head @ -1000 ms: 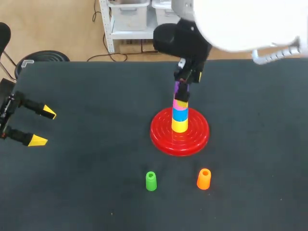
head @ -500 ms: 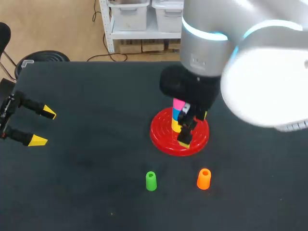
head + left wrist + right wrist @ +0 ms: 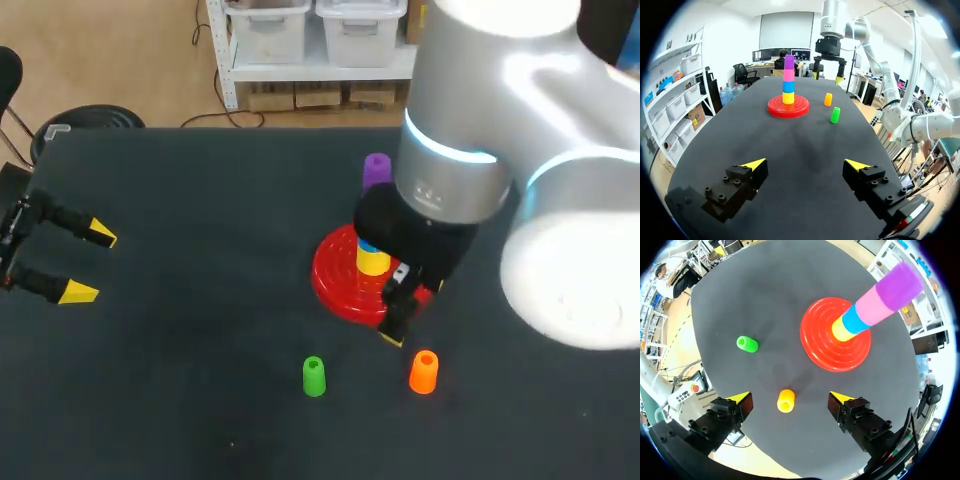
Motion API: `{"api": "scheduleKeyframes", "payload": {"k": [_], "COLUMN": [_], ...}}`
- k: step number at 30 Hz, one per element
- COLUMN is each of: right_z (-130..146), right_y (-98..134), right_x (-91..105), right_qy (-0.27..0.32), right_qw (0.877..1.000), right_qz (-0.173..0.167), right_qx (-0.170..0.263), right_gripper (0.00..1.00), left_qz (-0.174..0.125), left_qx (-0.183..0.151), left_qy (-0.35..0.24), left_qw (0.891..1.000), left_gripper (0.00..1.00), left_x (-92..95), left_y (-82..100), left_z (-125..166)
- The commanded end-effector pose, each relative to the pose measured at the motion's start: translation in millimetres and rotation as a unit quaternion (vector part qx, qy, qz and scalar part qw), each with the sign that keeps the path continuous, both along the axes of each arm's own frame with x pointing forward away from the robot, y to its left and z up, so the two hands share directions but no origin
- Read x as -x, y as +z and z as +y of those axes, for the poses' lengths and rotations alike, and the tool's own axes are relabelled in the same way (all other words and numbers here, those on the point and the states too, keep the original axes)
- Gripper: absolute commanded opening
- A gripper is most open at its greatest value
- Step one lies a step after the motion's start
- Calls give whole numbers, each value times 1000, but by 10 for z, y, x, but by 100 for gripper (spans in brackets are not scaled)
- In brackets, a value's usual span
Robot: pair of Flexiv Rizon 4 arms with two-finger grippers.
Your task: Pick up and stack the cylinders on the red base in this order: pink,purple,orange,green
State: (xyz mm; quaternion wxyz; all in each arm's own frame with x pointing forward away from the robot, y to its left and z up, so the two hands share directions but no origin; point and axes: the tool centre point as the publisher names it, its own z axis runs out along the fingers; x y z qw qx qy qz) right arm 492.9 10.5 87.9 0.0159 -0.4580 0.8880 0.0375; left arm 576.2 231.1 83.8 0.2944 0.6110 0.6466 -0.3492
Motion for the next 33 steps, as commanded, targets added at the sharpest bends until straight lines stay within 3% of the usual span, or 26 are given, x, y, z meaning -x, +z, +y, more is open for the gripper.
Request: {"api": "scheduleKeyframes", "payload": {"k": [1,12,33], "right_z": [-19,-158,-137], "right_y": [-175,-520,-756], "right_x": [42,128,216], "right_qy": [-7,-43,-39], "right_qw": [1000,999,998], "right_qz": [-11,22,47], "right_qx": [-10,-1,-5], "right_gripper": [100,100,100], "left_qz": [-1,-1,-1], "left_qx": [1,1,1], "left_qy": [-1,-1,-1], "left_qw": [1000,1000,1000], "left_gripper": [100,100,100], "left_x": [-3,-3,-3], "left_y": [-11,-11,-11], "left_z": [9,9,9]}}
